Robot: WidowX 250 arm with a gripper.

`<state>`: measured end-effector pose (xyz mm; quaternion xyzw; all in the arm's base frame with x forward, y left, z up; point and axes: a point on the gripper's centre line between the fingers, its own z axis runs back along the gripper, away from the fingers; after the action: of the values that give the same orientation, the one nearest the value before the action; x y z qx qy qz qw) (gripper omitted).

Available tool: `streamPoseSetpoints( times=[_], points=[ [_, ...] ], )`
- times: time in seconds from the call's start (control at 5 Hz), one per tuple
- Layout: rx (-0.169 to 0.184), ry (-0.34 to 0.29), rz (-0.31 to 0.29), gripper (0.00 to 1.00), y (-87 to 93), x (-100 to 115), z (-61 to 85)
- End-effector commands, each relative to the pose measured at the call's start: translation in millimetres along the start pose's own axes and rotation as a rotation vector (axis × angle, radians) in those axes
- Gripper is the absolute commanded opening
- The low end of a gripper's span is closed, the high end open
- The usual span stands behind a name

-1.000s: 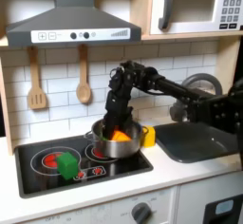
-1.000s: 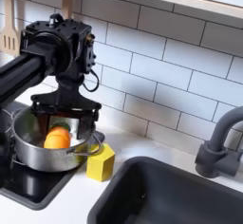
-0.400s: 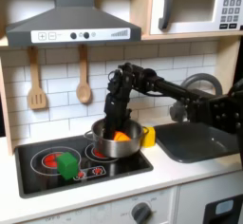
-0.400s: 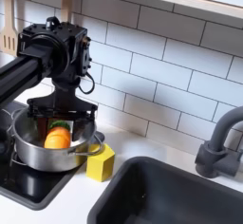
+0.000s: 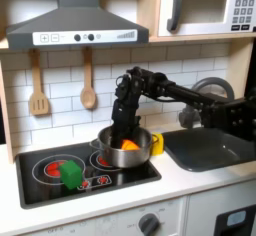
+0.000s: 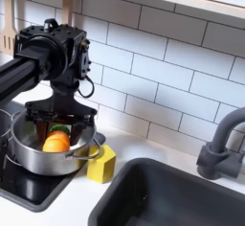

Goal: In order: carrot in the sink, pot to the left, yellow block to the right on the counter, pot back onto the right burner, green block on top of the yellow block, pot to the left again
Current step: 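Take the carrot out of the pot and put it in the sink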

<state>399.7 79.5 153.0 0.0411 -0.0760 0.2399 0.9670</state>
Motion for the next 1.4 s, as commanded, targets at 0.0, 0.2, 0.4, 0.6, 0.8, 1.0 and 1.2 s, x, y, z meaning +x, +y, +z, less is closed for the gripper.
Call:
streamPoseSetpoints(
  times=[0.0,0.2,0.4,0.6,0.8,1.0,1.2],
  points=[
    [-0.047,-0.026,-0.022,0.0,-0.5,2.5,8.3],
    [-0.071,-0.032,-0.046,0.0,-6.0,1.4,12.0],
    [-0.092,-0.059,-0.064,0.0,-6.1,0.0,26.2],
    [-0.106,-0.073,-0.067,0.0,-5.3,3.2,32.9],
    [-0.123,-0.081,-0.074,0.0,-5.0,2.6,38.5],
    [-0.141,-0.104,-0.084,0.0,-6.3,-2.5,53.5],
    [-0.165,-0.123,-0.089,0.0,-8.3,-6.9,65.7]
  ],
)
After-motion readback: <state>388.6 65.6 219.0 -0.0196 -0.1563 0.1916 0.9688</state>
